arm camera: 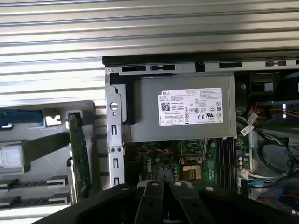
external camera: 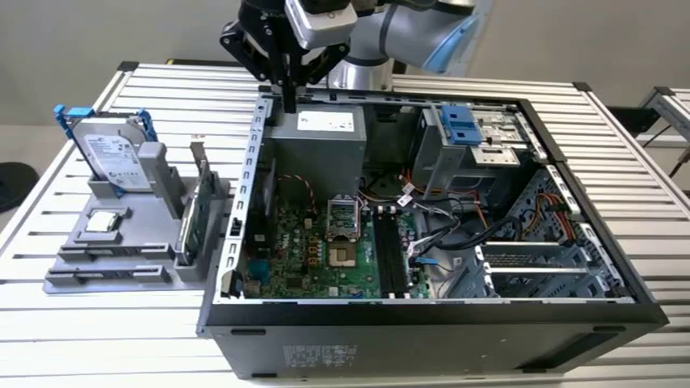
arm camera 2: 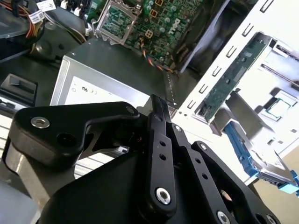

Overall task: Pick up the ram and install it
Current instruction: 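Reach for the ram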

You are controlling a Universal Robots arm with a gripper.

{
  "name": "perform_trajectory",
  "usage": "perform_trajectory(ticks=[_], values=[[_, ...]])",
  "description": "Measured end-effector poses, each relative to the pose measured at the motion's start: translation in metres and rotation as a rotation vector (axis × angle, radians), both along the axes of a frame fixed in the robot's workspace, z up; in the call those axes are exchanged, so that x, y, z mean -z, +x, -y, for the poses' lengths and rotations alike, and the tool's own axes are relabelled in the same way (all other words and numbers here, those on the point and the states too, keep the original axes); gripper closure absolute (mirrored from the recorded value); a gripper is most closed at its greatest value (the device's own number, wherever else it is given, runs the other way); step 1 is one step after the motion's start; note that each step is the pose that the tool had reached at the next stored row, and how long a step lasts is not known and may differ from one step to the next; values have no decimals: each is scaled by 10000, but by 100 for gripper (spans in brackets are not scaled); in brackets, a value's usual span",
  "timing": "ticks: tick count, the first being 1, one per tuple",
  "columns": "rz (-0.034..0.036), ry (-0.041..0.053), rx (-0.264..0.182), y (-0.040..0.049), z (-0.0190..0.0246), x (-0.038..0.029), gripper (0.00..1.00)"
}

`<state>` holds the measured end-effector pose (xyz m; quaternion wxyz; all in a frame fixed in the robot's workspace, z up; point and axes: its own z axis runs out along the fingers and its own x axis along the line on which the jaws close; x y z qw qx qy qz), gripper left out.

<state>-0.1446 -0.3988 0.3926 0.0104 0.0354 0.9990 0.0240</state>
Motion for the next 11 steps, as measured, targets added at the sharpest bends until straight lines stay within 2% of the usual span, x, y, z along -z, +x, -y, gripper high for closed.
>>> perform_trajectory(ticks=[11], values=[[0,1,1,-233,0,3,100]])
